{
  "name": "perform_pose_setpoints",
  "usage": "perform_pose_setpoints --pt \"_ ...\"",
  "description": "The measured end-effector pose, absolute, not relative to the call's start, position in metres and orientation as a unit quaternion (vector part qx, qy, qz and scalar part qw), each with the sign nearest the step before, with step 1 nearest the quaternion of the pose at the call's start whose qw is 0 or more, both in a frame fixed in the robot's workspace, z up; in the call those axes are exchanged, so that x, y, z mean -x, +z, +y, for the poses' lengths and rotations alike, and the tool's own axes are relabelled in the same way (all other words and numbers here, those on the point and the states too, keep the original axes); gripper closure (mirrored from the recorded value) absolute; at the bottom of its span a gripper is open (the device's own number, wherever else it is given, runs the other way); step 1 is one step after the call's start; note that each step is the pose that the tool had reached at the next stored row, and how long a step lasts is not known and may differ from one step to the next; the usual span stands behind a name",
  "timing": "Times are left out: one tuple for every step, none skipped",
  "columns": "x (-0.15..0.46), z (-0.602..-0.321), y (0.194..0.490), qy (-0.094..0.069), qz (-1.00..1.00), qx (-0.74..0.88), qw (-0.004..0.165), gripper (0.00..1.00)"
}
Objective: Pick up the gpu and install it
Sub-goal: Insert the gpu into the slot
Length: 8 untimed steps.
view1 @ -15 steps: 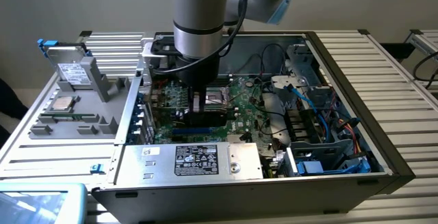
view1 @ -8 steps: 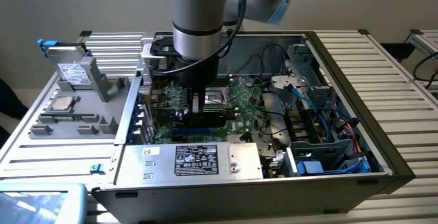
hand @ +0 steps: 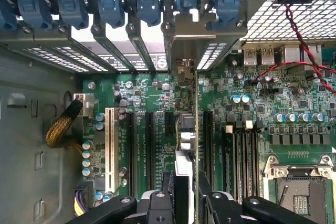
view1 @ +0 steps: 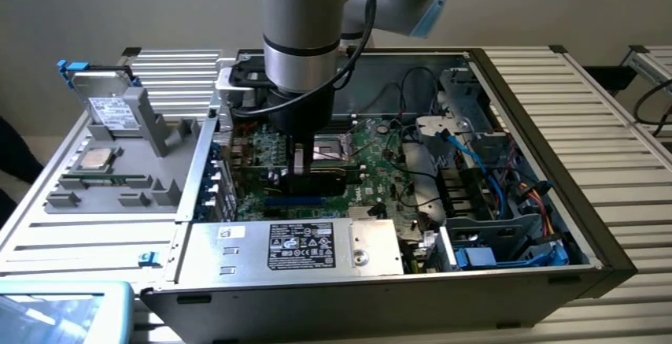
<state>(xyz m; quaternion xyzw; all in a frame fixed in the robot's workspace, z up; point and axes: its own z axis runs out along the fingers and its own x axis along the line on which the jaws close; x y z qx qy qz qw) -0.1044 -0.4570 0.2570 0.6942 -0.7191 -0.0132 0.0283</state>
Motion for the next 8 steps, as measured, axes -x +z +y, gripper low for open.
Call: perform_pose_setpoints --pt "0.1044 -0.457 0.257 -0.013 -0.719 -0.694 0.028 0.72" --pt "0.1044 -0.4569 0.2569 -0.013 -0.719 -0.694 0.029 0.72" --pt "0.1045 -0.4565 0.2568 -0.012 -0.719 -0.694 0.029 0.72" --pt "0.1045 -0.4561 0.2569 -0.012 -0.719 -0.694 0.03 0.72" --pt "0.1044 -0.4561 0.2569 -0.011 -0.719 -0.694 0.03 0.72" --pt "0.1044 -0.456 0.2569 -0.011 -0.719 -0.694 0.03 0.72" --pt "0.1044 -0.4559 0.2569 -0.011 -0.719 -0.694 0.03 0.72" --pt "0.1045 -0.4559 0.2569 -0.011 -0.719 -0.694 0.03 0.72"
